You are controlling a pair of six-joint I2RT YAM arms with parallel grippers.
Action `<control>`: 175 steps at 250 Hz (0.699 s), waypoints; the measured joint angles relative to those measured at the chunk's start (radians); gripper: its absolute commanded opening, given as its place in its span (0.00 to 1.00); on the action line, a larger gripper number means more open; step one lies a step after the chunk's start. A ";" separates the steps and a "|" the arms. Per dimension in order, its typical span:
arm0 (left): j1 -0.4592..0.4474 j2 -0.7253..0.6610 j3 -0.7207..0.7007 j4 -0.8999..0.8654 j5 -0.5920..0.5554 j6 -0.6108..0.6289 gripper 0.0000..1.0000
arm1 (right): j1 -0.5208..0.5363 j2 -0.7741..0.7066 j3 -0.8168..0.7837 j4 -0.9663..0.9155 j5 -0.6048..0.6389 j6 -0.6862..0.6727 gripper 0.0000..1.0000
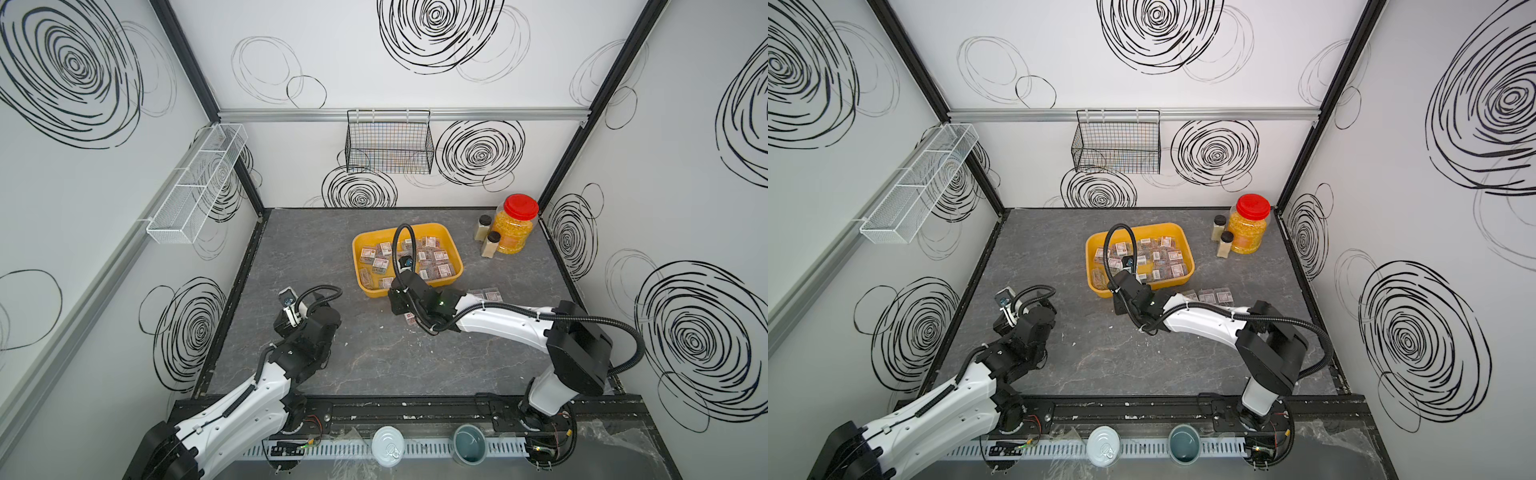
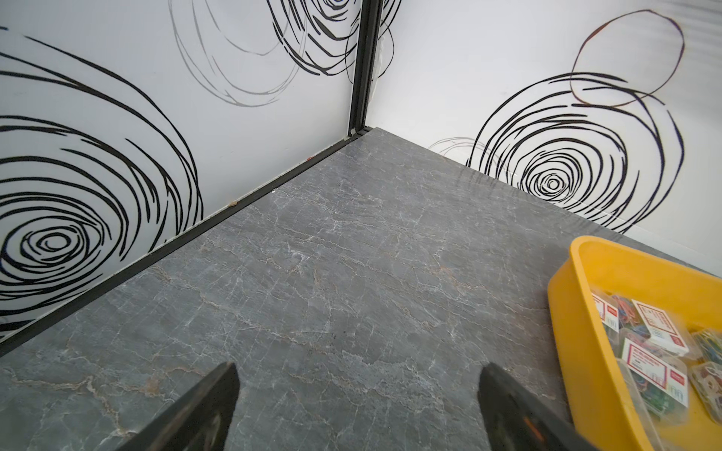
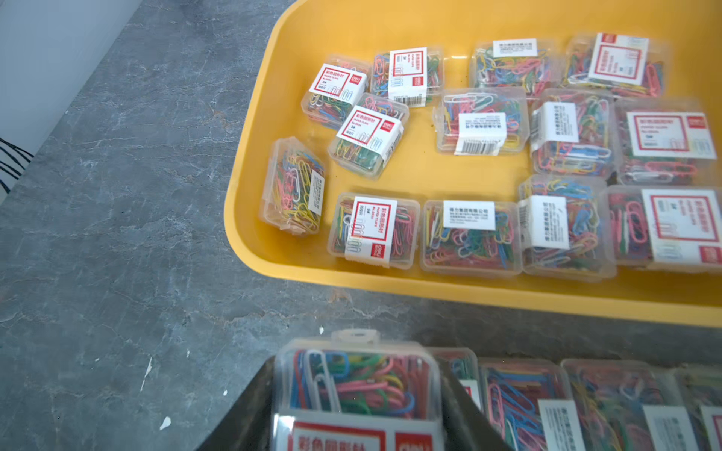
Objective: Take the paper clips out of the storage box
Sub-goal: Place the boxed paper clips at the center of the board.
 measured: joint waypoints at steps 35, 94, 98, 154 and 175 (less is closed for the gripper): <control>-0.013 0.000 0.000 -0.001 -0.012 -0.003 0.99 | 0.018 -0.018 -0.080 0.008 0.021 0.039 0.37; -0.018 0.000 0.000 -0.010 -0.032 -0.014 0.99 | 0.054 -0.018 -0.121 0.028 0.027 0.083 0.37; -0.018 0.000 0.000 -0.011 -0.032 -0.015 0.99 | 0.058 -0.018 -0.121 0.031 0.027 0.084 0.37; -0.024 0.002 0.000 -0.019 -0.041 -0.019 0.99 | 0.103 0.029 -0.103 0.060 0.026 0.097 0.37; -0.026 0.002 0.000 -0.023 -0.045 -0.023 0.99 | 0.109 0.071 -0.086 0.061 0.022 0.097 0.37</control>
